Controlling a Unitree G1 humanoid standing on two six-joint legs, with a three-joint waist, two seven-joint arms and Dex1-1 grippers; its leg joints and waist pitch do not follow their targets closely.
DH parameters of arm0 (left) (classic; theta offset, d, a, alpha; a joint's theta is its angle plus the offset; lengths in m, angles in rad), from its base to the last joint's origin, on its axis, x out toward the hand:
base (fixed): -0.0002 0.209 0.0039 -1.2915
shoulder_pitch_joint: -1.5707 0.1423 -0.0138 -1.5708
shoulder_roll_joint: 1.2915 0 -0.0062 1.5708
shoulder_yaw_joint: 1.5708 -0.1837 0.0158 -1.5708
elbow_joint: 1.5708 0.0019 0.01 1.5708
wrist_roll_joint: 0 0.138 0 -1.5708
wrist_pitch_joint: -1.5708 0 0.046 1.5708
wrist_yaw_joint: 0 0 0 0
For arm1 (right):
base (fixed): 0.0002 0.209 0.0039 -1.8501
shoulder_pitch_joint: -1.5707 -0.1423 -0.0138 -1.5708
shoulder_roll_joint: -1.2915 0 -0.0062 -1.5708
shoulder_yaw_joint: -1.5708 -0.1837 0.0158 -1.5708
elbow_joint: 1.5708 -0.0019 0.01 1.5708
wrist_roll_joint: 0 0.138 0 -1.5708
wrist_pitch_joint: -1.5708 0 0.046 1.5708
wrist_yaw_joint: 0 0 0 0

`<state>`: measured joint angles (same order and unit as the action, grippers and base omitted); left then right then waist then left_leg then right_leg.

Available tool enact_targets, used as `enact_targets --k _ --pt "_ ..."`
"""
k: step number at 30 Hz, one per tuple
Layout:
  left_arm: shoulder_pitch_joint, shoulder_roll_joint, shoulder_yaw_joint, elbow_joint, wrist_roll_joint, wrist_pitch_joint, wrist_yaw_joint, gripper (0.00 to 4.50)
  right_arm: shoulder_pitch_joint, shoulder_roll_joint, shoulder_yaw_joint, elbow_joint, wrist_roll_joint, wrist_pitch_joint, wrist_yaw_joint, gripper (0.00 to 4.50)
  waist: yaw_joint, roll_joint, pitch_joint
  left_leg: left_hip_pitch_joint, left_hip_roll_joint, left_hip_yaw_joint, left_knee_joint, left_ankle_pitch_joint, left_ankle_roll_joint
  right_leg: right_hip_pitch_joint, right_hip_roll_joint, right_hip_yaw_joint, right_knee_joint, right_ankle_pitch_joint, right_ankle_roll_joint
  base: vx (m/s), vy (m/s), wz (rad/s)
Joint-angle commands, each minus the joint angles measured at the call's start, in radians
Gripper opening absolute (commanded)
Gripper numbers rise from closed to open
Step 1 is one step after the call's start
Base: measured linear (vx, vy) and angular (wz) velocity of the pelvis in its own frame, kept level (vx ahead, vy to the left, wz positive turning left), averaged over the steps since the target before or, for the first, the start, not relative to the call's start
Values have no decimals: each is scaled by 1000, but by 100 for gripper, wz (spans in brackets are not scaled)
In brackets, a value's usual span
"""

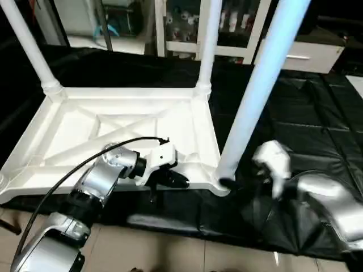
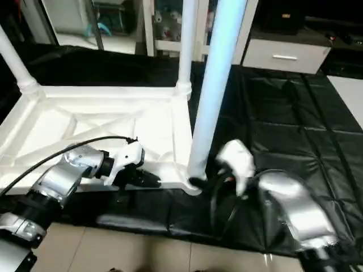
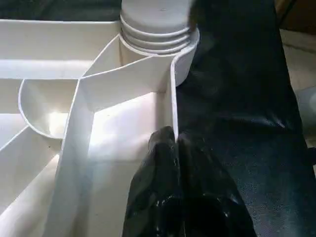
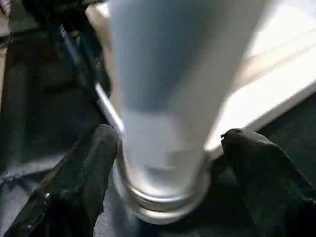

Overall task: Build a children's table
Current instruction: Rotate leg to tighten

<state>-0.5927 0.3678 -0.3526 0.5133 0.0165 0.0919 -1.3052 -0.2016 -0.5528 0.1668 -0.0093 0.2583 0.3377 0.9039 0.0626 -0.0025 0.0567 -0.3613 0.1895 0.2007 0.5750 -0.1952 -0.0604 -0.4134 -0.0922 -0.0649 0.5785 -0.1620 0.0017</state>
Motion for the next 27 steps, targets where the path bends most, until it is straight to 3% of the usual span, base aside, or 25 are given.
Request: enact_targets --k 1,4,8,9,12,13,18,27 --pt "24 3 -69 13 41 17 -29 0 -17 -2 8 26 -24 -18 14 375 -4 -10 -53 10 45 -15 -62 -141 84 50 -52 47 -48 -143 -253 0 0 0" --pt "22 4 -71 13 42 18 -26 0 -35 1 15 53 -36 -30 12 375 -5 -11 -54 8 44 -14 -59 -129 95 51 -52 45 -44 -111 -268 0 0 0" --pt "20 3 -69 8 41 26 -21 0 -63 11 21 91 -37 -40 18 375 -7 -17 -49 7 44 -14 -61 -161 93 51 -55 46 -51 -179 -257 0 0 0" --pt "21 3 -69 7 41 26 -21 0 -64 12 21 92 -36 -40 19 347 -7 -15 -49 7 45 -16 -62 -166 87 50 -55 46 -53 -196 -250 0 0 0" --pt "23 4 -68 2 41 29 -19 0 -65 15 20 94 -32 -40 30 335 -8 -19 -49 8 45 -15 -61 -156 87 50 -53 46 -50 -178 -250 0 0 0" --pt "24 5 -67 1 40 31 -19 0 -65 15 21 98 -31 -42 39 306 -6 -17 -50 9 45 -15 -61 -149 90 50 -54 46 -48 -167 -253 0 0 0" --pt "28 11 -67 -2 40 35 -17 0 -69 18 25 120 -33 -54 51 274 -7 -20 -49 8 45 -14 -60 -138 98 51 -54 46 -46 -150 -261 0 0 0" --pt "28 4 -66 -7 42 52 -2 0 -76 59 5 157 -38 -66 0 268 -8 -19 -47 8 44 -15 -61 -159 89 50 -54 45 -50 -180 -259 0 0 0"
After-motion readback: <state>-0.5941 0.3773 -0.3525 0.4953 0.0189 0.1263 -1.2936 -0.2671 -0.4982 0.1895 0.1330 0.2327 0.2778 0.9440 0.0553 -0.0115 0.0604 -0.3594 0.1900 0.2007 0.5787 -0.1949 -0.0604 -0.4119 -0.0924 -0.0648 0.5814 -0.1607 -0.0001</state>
